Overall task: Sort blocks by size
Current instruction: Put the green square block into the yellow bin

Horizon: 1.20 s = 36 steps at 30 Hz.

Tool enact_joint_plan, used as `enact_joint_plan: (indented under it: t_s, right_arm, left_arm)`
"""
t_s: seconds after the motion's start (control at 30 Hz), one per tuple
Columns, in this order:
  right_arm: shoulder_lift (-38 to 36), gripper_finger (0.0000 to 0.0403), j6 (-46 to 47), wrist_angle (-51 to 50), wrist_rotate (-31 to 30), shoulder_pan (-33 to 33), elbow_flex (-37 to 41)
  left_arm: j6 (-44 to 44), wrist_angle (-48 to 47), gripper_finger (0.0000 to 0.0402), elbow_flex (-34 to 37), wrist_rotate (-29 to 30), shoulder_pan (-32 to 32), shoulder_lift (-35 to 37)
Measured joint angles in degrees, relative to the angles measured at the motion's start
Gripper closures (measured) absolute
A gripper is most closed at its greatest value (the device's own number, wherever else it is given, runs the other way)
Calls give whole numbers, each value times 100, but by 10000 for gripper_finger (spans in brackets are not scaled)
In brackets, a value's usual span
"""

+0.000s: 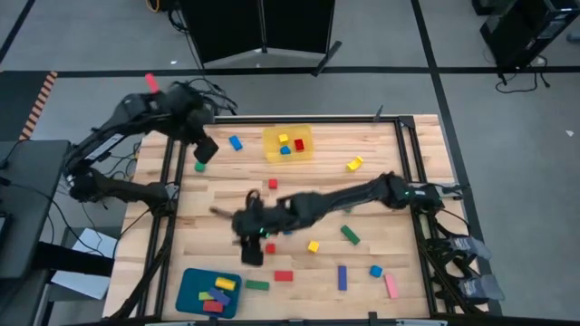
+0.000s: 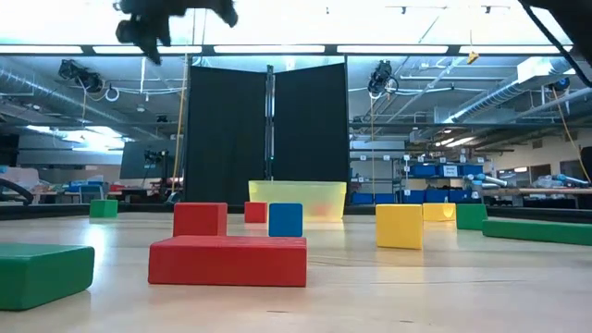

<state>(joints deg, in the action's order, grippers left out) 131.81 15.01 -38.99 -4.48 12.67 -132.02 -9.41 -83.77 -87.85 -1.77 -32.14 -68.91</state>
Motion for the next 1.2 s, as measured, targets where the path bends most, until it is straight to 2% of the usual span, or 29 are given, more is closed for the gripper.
enact_joint_plan:
  t_s: [0.07,0.17,0.3,0.47,0.63,0.87,1.03,1.2]
  right_arm:
    - [-320,211,-148,-175,-74,-125,319]
    - [-928,211,-218,-112,-87,-318,1217]
    - [-2087,211,-135,699,-83,-570,3043]
    - [-3756,211,405,1713,-65,-803,5414]
    - [-5189,211,774,2100,-41,-916,6948]
    - [-6376,211,924,2115,-152,-1225,7851]
    - [-6633,211,813,2132,-154,-1383,7905]
    - [-6662,211,736,2124,-154,-1399,7908]
  left_arm:
    - [295,-298,113,0,248,-99,-282]
    - [744,-459,118,0,383,-320,-630]
    - [1254,-456,129,71,570,-552,-1055]
    - [1779,-222,137,710,791,-714,-1429]
    - [1676,-117,124,1317,807,-764,-1888]
    - [836,208,81,1981,513,-1084,-2338]
    - [299,707,55,2364,271,-1432,-2408]
    - [-157,1062,51,2651,43,-1852,-2408]
